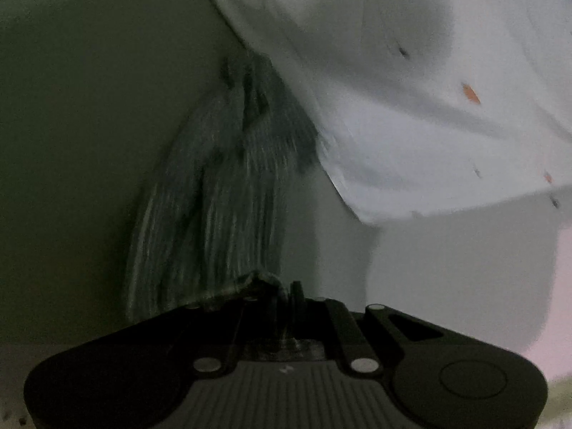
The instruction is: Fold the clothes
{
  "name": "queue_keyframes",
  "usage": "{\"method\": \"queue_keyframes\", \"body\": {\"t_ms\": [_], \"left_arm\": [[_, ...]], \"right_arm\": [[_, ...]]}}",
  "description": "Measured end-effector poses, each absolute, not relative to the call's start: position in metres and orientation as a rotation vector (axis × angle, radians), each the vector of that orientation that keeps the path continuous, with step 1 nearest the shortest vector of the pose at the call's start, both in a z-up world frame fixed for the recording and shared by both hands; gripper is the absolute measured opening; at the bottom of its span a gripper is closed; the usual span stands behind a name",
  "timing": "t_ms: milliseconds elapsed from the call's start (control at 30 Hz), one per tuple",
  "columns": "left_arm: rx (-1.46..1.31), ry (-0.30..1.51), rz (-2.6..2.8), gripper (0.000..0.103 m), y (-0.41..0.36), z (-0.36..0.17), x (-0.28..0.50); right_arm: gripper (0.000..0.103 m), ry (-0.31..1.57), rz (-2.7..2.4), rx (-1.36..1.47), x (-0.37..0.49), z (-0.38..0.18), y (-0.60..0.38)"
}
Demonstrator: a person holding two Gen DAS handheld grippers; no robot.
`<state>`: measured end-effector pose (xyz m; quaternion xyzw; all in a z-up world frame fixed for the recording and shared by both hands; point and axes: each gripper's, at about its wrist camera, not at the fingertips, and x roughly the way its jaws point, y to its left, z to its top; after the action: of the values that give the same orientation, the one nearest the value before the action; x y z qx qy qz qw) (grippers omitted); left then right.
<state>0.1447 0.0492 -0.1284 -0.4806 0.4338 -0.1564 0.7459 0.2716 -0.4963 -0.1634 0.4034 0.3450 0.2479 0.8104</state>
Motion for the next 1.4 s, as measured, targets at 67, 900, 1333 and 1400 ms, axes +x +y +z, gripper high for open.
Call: {"method": "queue_keyframes", "body": {"t_ms": [67,900,1333,1400], "left_arm": [[-1.072,0.945,-0.228,0.020,0.052,-0.129,0.178],[-0.687,1.049,-0.130,0.010,0.016,-0.190,0.154],[-0.677,1.201,-0.124,0.048,0.046,-0.182,0.123],[-0.675,1.128,-0.138,0.066,0.054,-0.171,0.129]], "right_arm": [[0.011,0.746,0.485,0.865,0.313,-0.167,-0.495],[0.003,1.055,0.312,0.549,0.284,-0.241,-0.466],[0.043,1.093,0.244,0.373,0.242,-0.213,-0.478],[0.055,1.028,0.247,0.306,0.252,-0.203,-0.469]]}}
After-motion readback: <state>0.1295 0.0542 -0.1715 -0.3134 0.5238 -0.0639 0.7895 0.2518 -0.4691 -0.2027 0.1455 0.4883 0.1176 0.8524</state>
